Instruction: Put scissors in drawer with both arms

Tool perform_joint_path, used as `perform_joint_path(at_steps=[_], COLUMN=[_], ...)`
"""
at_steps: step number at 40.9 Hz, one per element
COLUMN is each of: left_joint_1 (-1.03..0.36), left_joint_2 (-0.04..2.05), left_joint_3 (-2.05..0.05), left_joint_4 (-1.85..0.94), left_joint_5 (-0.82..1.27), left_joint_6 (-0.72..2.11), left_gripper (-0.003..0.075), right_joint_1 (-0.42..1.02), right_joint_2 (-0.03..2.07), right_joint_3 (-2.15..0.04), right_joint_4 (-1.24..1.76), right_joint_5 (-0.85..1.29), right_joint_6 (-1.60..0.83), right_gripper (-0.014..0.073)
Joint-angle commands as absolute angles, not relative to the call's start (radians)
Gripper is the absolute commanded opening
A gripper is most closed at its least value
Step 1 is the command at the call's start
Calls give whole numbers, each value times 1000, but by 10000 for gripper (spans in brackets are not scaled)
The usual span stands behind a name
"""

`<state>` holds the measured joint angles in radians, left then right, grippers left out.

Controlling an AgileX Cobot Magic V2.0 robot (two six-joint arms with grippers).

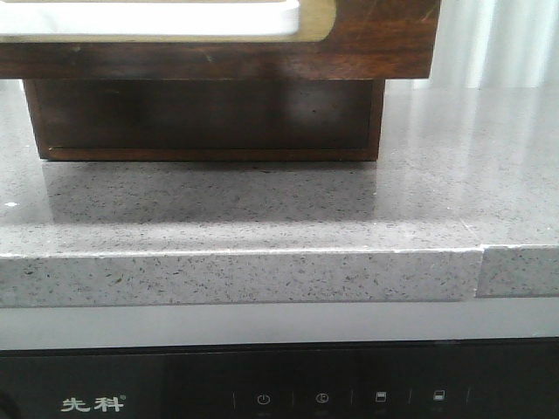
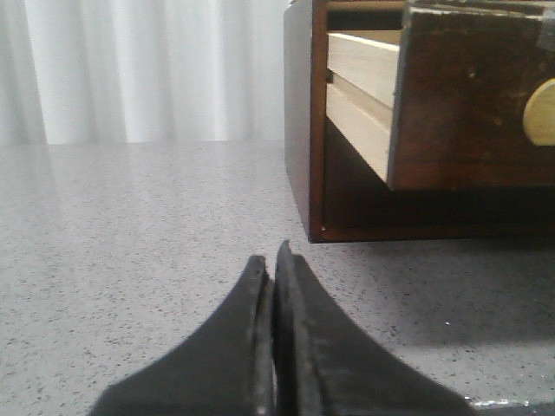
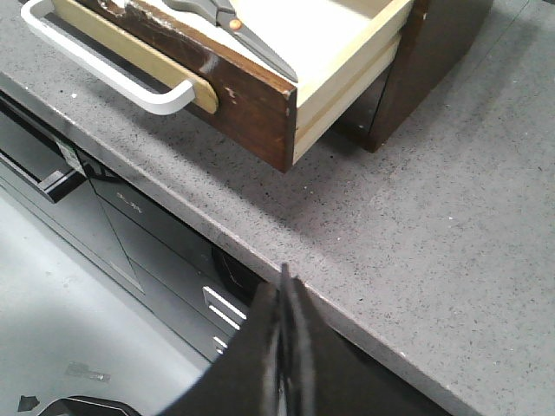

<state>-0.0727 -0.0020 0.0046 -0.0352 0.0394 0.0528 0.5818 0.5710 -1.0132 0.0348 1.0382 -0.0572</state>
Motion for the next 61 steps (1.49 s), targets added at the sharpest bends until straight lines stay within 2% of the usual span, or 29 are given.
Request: perform_joint_path(at_steps=[1,44,51,61], left_joint_1=[-53,-46,-46,-46], left_joint_2=[-23,-21,-21,-21], left_joint_3=[29,29,29,29], left_joint_4=[-36,-36,-36,-36], left_joint_5=[-54,-52,-52,-52], left_joint_6=[43,43,43,43], left_gripper=[-20,-20,-20,-20], right_joint_1=[580,574,388,129], right_joint_2=[575,555,435,209], right_joint_3=[-1036,-1016,-856,-441], right_joint_4=[26,12,-62,-70], right_joint_5=[967,951,750,318], right_joint_6=[-56,-56,-66,-66], right_gripper=[-60,-60,-60,-60])
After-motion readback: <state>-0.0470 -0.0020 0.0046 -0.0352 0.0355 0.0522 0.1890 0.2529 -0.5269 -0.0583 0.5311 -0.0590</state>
